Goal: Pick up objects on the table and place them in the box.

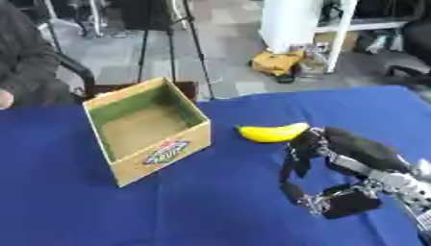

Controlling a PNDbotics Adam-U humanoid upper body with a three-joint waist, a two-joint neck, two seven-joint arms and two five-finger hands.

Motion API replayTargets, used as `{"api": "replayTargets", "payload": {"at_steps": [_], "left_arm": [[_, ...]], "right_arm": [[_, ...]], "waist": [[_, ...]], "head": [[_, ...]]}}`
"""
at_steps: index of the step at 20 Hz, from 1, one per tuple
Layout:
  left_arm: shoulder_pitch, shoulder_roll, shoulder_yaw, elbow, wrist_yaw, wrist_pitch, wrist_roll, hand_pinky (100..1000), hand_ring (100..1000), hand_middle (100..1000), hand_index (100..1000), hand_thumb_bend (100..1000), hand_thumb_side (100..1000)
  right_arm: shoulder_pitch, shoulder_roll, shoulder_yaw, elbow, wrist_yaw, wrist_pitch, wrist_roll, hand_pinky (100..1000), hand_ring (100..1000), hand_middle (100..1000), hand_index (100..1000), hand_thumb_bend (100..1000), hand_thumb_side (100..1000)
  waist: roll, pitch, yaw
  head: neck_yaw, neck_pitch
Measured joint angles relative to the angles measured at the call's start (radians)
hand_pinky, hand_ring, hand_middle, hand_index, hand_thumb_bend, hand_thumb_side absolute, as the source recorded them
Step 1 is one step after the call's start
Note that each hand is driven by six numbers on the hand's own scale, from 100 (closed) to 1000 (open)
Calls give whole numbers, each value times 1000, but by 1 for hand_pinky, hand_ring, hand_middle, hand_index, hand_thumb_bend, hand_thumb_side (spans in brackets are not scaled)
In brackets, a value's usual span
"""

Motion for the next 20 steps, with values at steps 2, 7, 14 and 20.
{"api": "replayTargets", "payload": {"at_steps": [2,7,14,20], "left_arm": [[2,0,13,-3,2,7,8,542,626,532,706,287,1000],[3,0,28,-5,3,26,25,541,628,532,706,287,1000],[2,0,30,-9,-74,99,56,534,626,527,705,255,1000],[1,-1,29,-15,-109,134,72,534,626,527,705,256,1000]], "right_arm": [[0,0,0,0,0,0,0,338,379,342,471,100,167],[0,0,0,0,0,-1,-1,338,379,342,471,100,170],[0,0,0,1,2,-1,-1,341,381,343,472,100,178],[-8,-13,-1,29,7,-2,-2,350,408,367,493,100,181]], "waist": [[0,0,1],[-2,0,2],[-3,0,1],[-3,1,9]], "head": [[-2,0],[-6,0],[-7,0],[-11,0]]}}
